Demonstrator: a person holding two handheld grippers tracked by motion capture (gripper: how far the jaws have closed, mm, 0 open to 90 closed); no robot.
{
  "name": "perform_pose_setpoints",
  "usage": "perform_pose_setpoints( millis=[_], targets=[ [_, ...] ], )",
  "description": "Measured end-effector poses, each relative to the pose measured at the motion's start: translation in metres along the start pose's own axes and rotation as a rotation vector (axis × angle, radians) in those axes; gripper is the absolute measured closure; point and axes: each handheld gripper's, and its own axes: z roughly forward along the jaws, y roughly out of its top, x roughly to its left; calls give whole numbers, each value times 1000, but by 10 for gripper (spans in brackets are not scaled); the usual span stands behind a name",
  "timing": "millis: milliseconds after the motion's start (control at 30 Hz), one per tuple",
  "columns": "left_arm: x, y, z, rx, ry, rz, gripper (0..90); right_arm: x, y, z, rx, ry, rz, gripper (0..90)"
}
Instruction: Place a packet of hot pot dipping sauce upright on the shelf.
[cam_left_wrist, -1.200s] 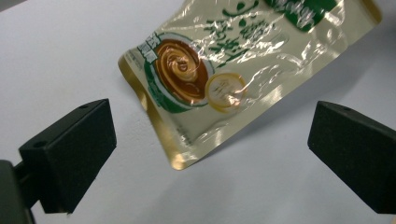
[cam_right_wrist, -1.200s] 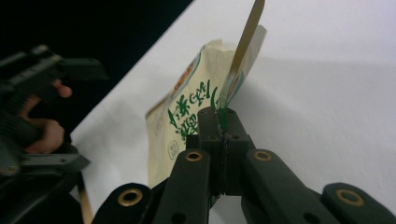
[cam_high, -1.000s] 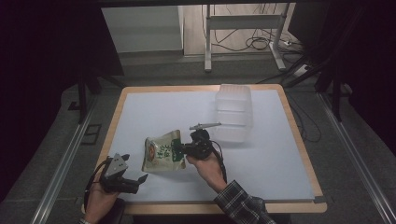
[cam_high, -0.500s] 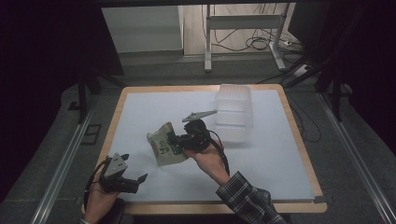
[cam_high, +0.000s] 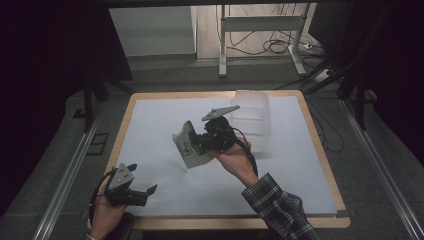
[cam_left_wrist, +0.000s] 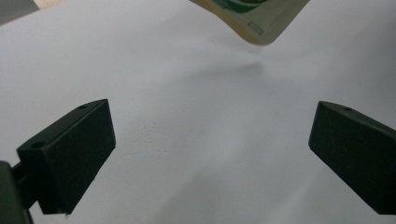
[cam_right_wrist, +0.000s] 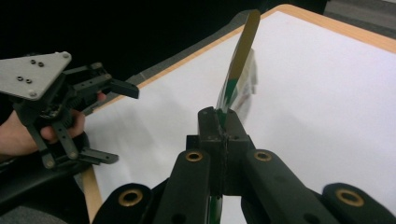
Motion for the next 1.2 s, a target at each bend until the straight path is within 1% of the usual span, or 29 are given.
perform_pose_setpoints(
  millis=[33, 100, 167, 333, 400, 500, 533, 567, 600, 733, 767, 900, 933, 967, 1133, 1200],
  targets=[
    [0, 0, 0, -2, 0, -1, 3, -4, 2, -5, 7, -10, -11, 897],
    [0, 0, -1, -7, 1, -4, 3, -6, 3, -7, 10, -15, -19, 896],
    [1, 0, -1, -11, -3, -7, 2, -11, 7, -13, 21, -35, -44, 896],
    [1, 0, -1, -7, -3, -3, 1, -21, 13, -23, 23, -60, -71, 896],
    [0, 0, 0, -6, -3, -2, 1, -23, 15, -25, 21, -65, -75, 896],
    [0, 0, 0, -4, -5, -2, 1, -30, 20, -31, 20, -69, -81, 896],
    [0, 0, 0, -3, -5, -1, 1, -35, 24, -34, 23, -69, -86, 896],
    [0, 0, 0, -2, -6, 0, 1, -35, 24, -34, 23, -69, -86, 896],
    [0, 0, 0, 0, -6, 0, 1, -39, 28, -38, 26, -70, -87, 897],
    [0, 0, 1, 2, -7, 3, 1, -45, 34, -42, 28, -75, -99, 896],
    [0, 0, 1, 2, -7, 3, 1, -47, 38, -45, 32, -84, -110, 896],
    [0, 0, 1, 6, -7, 5, 1, -52, 45, -49, 34, -101, -124, 897],
    [0, 0, 1, 7, -7, 6, 1, -56, 48, -52, 39, -109, -129, 896],
    [0, 0, 1, 7, -8, 6, 1, -56, 48, -52, 39, -109, -129, 896],
    [0, 0, 2, 13, -10, 9, 1, -68, 54, -56, 49, -121, -134, 896],
    [0, 0, 2, 14, -10, 10, 1, -73, 56, -59, 49, -126, -122, 896]
  ],
)
